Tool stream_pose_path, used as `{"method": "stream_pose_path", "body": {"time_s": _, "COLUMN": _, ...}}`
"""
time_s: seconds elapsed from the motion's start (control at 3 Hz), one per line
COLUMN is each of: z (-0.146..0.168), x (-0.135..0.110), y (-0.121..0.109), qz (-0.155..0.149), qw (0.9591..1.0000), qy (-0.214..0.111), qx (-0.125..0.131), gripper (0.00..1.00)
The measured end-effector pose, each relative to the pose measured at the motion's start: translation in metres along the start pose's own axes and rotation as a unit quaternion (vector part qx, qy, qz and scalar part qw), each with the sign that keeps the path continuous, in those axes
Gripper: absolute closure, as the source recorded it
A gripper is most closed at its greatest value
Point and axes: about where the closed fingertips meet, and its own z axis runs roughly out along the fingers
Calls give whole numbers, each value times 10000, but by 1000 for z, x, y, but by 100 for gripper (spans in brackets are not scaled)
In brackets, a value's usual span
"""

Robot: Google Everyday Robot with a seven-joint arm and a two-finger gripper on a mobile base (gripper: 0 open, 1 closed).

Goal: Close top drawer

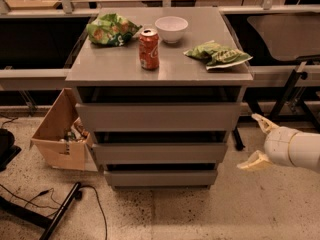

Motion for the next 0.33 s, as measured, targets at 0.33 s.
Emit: {"method": "stream_pose_path", "body": {"time_s": 0.33, "z": 0, "x": 0, "y": 0, "qz": 0, "qw": 10000, "qy": 0, "qx": 0, "gripper": 0}}
